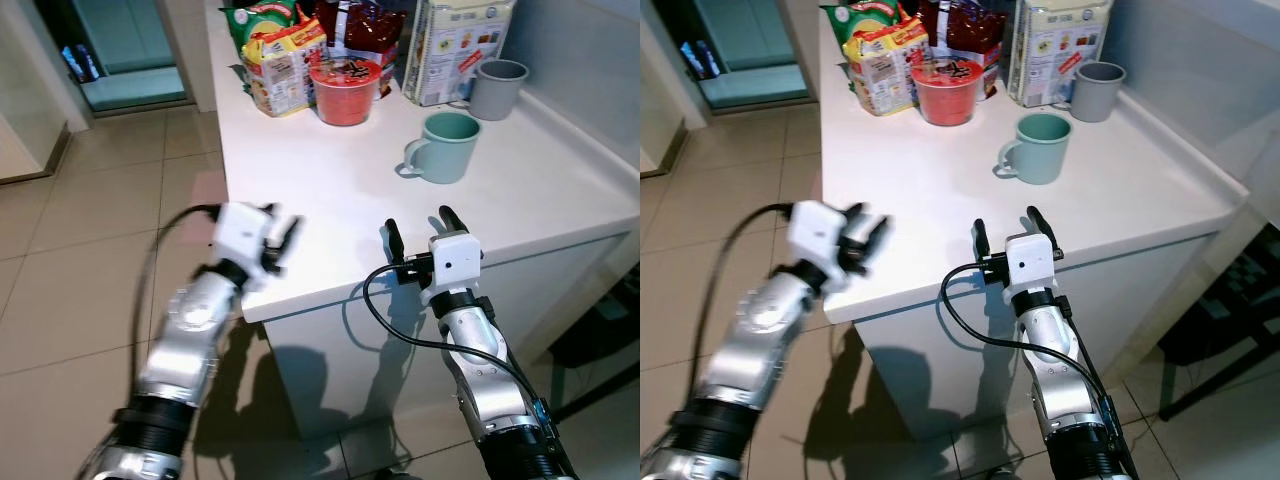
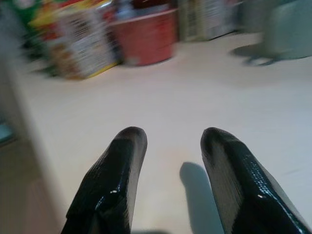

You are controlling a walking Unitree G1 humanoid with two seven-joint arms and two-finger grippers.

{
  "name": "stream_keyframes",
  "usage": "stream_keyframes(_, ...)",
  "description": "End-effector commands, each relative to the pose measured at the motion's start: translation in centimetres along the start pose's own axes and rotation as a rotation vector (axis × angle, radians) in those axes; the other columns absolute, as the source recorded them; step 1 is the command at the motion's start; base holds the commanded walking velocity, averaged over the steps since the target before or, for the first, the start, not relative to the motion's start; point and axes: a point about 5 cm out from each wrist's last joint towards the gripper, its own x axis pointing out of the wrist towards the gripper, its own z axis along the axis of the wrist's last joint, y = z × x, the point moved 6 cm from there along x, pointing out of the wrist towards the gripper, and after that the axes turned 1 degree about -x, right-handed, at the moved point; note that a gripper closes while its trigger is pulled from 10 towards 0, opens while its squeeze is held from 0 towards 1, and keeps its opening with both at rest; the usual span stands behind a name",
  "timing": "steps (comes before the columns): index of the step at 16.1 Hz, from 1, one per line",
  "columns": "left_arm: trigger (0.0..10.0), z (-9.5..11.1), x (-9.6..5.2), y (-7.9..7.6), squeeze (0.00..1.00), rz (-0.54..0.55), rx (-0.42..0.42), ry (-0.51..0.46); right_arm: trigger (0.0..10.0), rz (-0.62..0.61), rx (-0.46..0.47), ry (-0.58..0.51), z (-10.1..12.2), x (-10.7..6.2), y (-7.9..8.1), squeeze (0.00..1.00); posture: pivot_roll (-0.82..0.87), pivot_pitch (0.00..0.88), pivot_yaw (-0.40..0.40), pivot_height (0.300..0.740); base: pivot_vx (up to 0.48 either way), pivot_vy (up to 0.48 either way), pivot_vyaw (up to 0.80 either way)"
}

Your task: Setting the table

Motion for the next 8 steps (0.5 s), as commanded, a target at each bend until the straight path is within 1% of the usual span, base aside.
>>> stream_keyframes(1,10.0,0.2,0.3,0.8,0.00,0.025,0.003,0.004,10.0,0.006,-0.001,0.019,-0.5,-0.3,0.3,0.00,0.04,0.000,0.079,0.740,0.000,0.000,0.00)
stream_keyframes(2,10.0,0.4,0.5,1.1,0.00,0.034,0.015,0.001,10.0,0.004,-0.002,0.019,-0.5,-0.2,0.3,0.00,0.04,0.000,0.082,0.740,0.000,0.000,0.00)
stream_keyframes(3,10.0,0.5,0.6,1.0,0.00,0.031,0.018,0.000,10.0,0.002,-0.003,0.019,-0.5,-0.2,0.3,0.00,0.04,0.000,0.083,0.740,0.000,0.000,0.00)
stream_keyframes(4,10.0,0.7,0.7,0.7,0.00,0.021,0.024,-0.011,10.0,-0.009,-0.032,-0.021,0.4,0.1,0.1,0.00,0.04,0.000,0.080,0.740,0.000,0.000,0.00)
stream_keyframes(5,10.0,0.8,0.6,0.5,0.00,0.020,0.026,-0.024,10.0,-0.036,-0.084,-0.102,2.7,0.7,-0.8,0.00,0.04,0.000,0.079,0.740,0.000,0.000,0.00)
stream_keyframes(6,10.0,0.6,0.6,0.4,0.00,0.023,0.022,-0.022,10.0,-0.081,-0.097,-0.133,3.8,1.4,-2.1,0.00,0.04,0.000,0.073,0.740,0.000,0.000,0.00)
stream_keyframes(7,10.0,0.5,0.6,0.2,0.00,0.023,0.019,-0.022,10.0,-0.112,-0.093,-0.138,4.2,1.7,-2.9,0.00,0.04,0.000,0.073,0.740,0.000,0.000,0.00)
stream_keyframes(8,10.0,0.5,0.7,0.0,0.00,0.016,0.019,-0.025,10.0,-0.137,-0.092,-0.126,4.1,2.0,-3.6,0.00,0.04,0.000,0.073,0.740,0.000,0.000,0.00)
